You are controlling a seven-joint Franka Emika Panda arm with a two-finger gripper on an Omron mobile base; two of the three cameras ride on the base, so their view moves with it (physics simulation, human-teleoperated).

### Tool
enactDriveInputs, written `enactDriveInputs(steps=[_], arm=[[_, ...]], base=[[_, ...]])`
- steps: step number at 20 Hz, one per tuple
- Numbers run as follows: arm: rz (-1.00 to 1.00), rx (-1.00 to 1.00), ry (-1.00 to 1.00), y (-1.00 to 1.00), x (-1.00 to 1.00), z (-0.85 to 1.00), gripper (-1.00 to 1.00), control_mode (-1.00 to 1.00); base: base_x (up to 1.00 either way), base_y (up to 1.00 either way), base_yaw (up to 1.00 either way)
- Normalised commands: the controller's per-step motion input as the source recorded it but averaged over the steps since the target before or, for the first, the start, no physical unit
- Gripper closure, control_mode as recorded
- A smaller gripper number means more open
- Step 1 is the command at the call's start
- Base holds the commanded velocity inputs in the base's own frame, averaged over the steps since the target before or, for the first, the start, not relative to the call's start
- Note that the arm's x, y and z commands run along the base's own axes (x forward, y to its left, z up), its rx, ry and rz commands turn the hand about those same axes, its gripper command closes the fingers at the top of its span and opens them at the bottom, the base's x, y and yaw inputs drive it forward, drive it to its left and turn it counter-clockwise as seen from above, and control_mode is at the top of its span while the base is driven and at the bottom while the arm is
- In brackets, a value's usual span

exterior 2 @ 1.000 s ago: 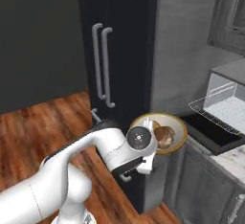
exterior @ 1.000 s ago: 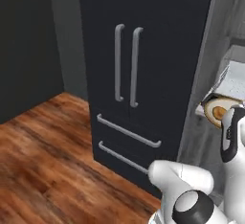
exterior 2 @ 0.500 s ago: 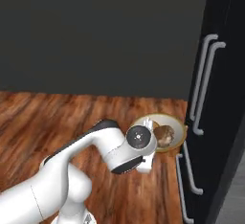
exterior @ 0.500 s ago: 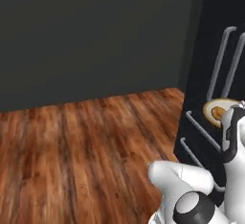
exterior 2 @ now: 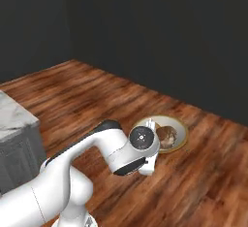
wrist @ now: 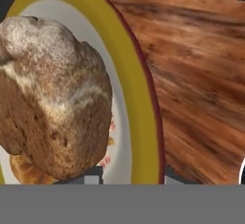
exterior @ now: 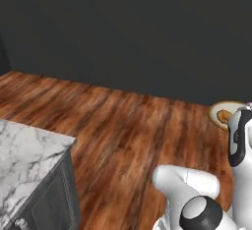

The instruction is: Pick up the heated bread from the toaster oven and place it in the bowl. Then move the bread bowl to the dining counter.

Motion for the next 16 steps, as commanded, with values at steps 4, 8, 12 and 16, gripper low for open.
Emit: enactDriveInputs(steps=[4,8,12,16], arm=[[0.0,0.0,0.0,0.0,0.0,0.0,1.0,1.0],[0.0,0.0,0.0,0.0,0.0,0.0,1.0,1.0],[0.0,0.0,0.0,0.0,0.0,0.0,1.0,1.0],[0.0,0.0,0.0,0.0,0.0,0.0,1.0,1.0]], base=[[0.0,0.26,0.98],[0.01,0.11,0.97],[0.12,0.01,0.95],[0.23,0.0,0.93]])
